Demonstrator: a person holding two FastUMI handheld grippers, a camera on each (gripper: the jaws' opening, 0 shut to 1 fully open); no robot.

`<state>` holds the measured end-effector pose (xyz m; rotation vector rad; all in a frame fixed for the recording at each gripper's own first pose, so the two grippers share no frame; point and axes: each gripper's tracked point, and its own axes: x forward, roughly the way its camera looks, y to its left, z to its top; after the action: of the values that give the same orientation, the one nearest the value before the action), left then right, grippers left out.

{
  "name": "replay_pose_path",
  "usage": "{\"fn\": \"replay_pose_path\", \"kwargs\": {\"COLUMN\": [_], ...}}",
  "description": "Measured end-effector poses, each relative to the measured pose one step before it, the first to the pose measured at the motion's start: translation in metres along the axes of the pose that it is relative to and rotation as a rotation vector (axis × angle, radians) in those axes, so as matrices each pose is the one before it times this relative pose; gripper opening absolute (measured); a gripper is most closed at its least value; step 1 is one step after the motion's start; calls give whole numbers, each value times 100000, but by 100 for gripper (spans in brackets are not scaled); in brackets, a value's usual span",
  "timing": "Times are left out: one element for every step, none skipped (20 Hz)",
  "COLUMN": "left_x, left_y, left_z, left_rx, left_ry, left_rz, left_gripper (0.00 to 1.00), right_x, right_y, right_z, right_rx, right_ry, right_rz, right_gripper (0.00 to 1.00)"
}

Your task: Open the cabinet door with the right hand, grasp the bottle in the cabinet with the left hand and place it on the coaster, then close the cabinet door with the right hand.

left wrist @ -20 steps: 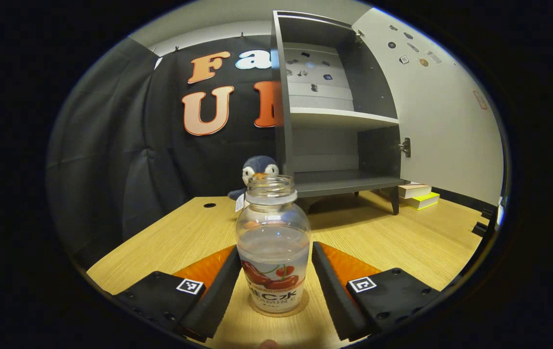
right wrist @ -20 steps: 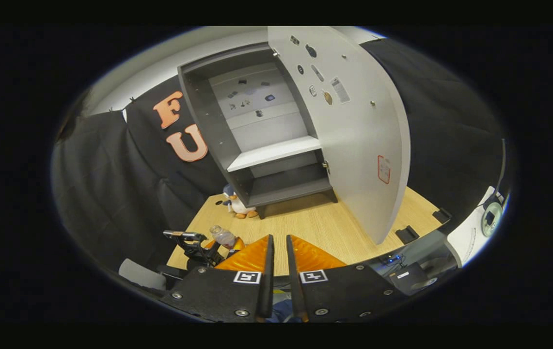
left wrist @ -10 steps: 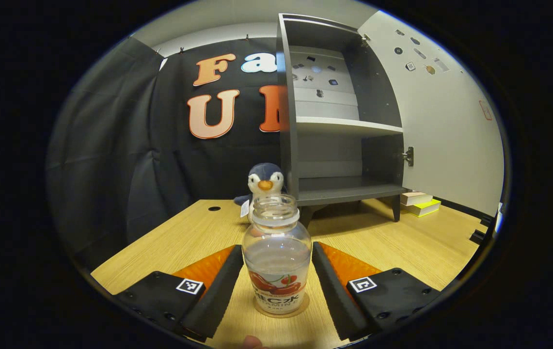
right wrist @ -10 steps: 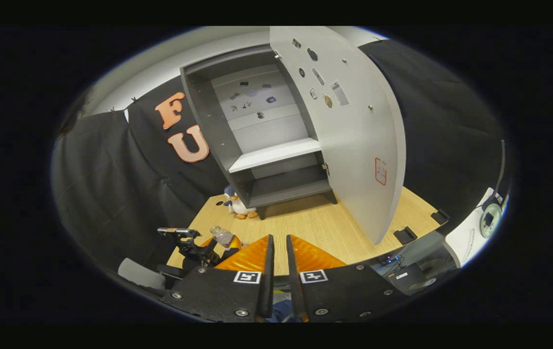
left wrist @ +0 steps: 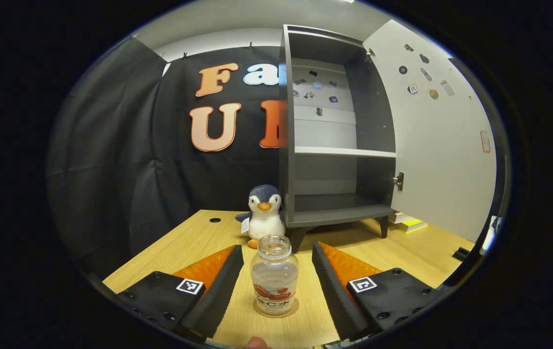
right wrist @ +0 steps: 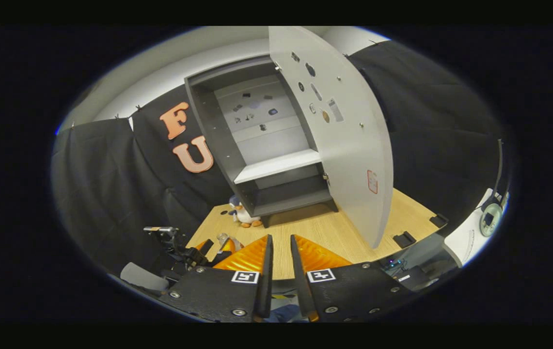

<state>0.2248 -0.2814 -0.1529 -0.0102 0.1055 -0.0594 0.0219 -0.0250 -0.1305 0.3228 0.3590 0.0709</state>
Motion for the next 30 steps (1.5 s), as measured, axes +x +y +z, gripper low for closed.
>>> {"fn": "replay_pose_path", "kwargs": {"left_x": [-138,-151,-75,-31,-156,-98,-60,-75,-14,-35,36,-23,-27,22,-54,-71,-52,-6,46,-67,-37,65,11,55,-37,-115,-69,-46,3,18], "left_y": [-151,-157,-91,-65,-50,-231,-71,-193,-18,138,4,115,98,-191,73,-90,-2,-52,-15,198,194,33,104,48,76,23,14,-92,71,137], "left_z": [395,428,449,422,328,364,322,375,367,374,457,363,363,301,212,196,206,196,165,86,243,147,95,37,-62,-64,-74,-42,-17,-42], "left_rx": [-704,-580,-365,-366,-549,-802,-541,-657,-183,383,506,767,446,446,140,140,-37,-28,466,581,521,282,427,236,80,-421,-645,-556,-202,233], "left_ry": [-140,-235,-523,-257,-74,-218,-140,-337,-167,-609,-766,-728,-617,-265,31,-8,126,-86,150,161,-269,-184,-102,136,702,512,595,523,347,189], "left_rz": [-437,-389,-323,-158,-276,-457,-83,-669,136,492,-232,173,-119,-585,11,-521,-79,-328,-72,289,351,269,350,214,363,258,295,273,493,481], "left_gripper": [93,93,93,93,93,93,93,94,94,94,94,94,94,94,94,94,94,94,94,94,93,94,92,93,93,94,93,94,94,94], "right_x": [-414,-378,-405,-407,-282,-282,-362,-288,-187,-222,-222,-142,-93,-10,34,170,144,314,348,567,664,750,761,911,1111,858,873,361,564,531], "right_y": [-41,-117,-66,-145,-250,-301,-301,-386,-385,-522,-528,-547,-813,-712,-697,-699,-856,-982,-1110,-1215,-821,-891,-540,-1038,-946,-540,-168,29,-85,-155], "right_z": [365,488,389,478,536,453,466,632,713,816,749,782,742,873,852,713,689,717,776,802,712,610,461,243,261,386,195,118,266,136], "right_rx": [480,703,788,556,291,269,192,134,-80,-231,-314,-495,-464,-300,-119,-405,-834,-1462,-1754,-1281,-636,-150,-637,-486,-91,-94,432,479,-151,-565], "right_ry": [-1454,-1653,-1426,-1720,-1635,-1533,-1432,-1734,-1634,-1678,-1694,-1662,-1769,-1592,-1691,-1176,-1379,-1030,-1281,-1102,-402,-409,-270,-93,782,-212,457,458,-359,106], "right_rz": [290,263,442,216,-48,80,-52,-105,-71,-342,-227,-317,-695,-389,-505,-117,-637,-686,-762,-1248,30,-431,617,-1225,-211,172,470,1296,1176,540], "right_gripper": [22,22,22,23,24,24,25,25,27,17,17,28,30,30,31,32,33,34,35,36,38,38,43,46,43,49,54,56,60,61]}}
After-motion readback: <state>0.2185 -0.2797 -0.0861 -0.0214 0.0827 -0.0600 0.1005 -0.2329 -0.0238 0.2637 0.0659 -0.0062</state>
